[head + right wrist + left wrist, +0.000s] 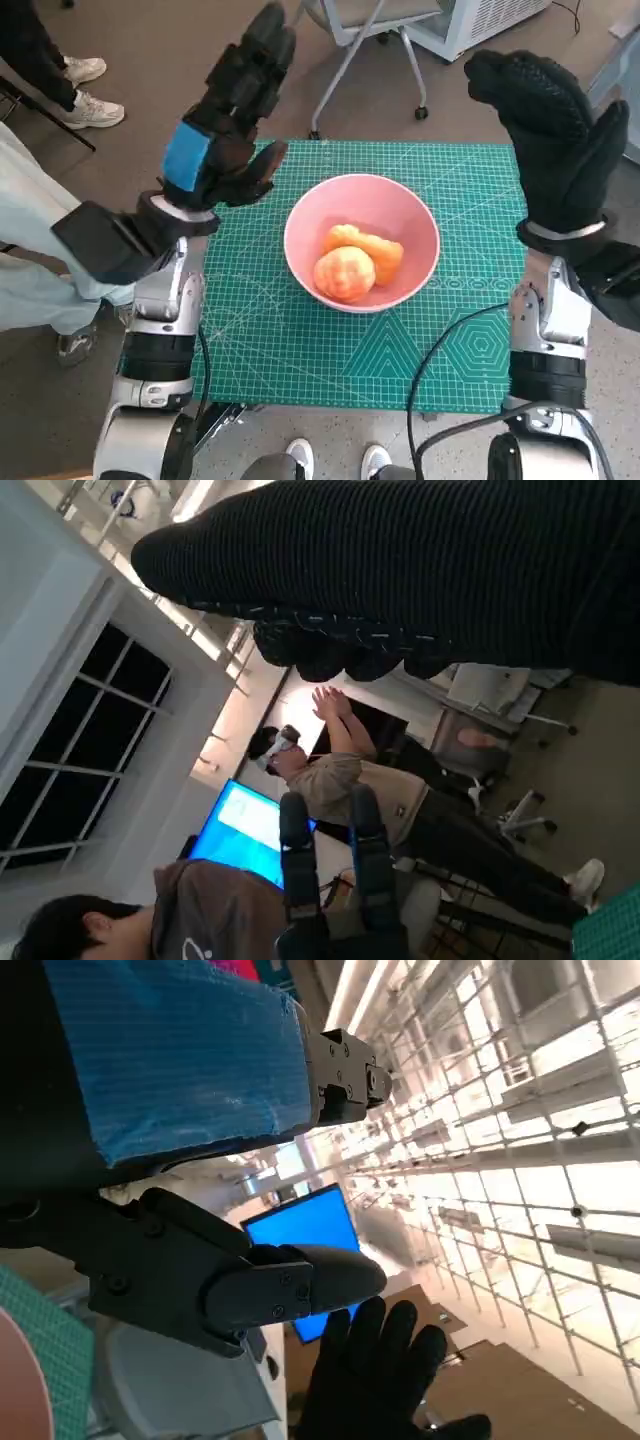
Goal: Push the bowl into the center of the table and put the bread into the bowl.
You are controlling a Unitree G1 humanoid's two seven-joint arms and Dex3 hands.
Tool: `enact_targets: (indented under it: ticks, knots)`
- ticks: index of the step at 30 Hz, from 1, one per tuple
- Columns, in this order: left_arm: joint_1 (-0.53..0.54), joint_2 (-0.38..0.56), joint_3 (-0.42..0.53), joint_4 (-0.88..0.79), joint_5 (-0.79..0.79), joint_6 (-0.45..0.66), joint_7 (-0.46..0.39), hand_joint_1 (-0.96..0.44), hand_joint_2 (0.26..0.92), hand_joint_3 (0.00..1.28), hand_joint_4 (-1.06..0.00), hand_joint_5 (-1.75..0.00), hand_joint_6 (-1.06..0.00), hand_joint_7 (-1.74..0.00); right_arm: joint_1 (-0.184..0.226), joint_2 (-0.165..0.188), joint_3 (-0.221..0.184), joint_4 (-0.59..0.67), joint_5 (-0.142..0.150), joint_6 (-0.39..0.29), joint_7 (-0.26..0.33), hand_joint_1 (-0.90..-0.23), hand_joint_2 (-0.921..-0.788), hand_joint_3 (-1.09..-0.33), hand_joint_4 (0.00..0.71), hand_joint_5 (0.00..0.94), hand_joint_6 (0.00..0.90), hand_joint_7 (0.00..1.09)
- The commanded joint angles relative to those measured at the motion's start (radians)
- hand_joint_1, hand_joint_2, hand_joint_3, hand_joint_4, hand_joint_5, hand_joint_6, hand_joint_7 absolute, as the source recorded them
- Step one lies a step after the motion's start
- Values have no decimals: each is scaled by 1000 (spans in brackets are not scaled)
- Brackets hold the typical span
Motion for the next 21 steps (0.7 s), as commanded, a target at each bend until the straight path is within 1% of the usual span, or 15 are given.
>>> enact_targets:
  ticks: [1,7,12,14,15,17,21]
  knots:
    - [18,-18,9,-24,-22,-8,-7,-785,921,548,0,0,-94,-44,-6,-14,6,37,-22,-17,-4,-684,-921,-742,195,0,177,182]
    - [23,-32,5,-44,-27,24,5,-782,921,539,-34,-16,-136,-75,-21,-22,7,64,-31,-29,-5,-685,-921,-742,190,0,176,175]
    - [25,-42,7,-56,-31,46,10,-777,921,526,-65,-29,-175,-111,-24,-23,15,56,-42,-19,-14,-686,-921,-741,188,0,192,179]
    - [23,-43,8,-57,-31,53,10,-777,921,519,-77,-19,-121,-242,-23,-24,18,50,-46,-13,-17,-687,-921,-741,188,0,196,180]
    - [22,-43,8,-58,-30,55,10,-781,921,516,-85,-12,-61,-374,-23,-25,20,48,-47,-11,-18,-688,-921,-740,187,0,199,181]
    - [19,-43,8,-56,-27,56,10,-782,921,513,-88,-8,-31,-443,-22,-28,22,43,-49,-6,-21,-690,-921,-738,187,0,200,180]
    - [15,-41,5,-53,-22,57,7,-780,921,510,-93,-6,-7,-487,-23,-34,27,33,-50,4,-25,-692,-921,-734,187,0,203,180]
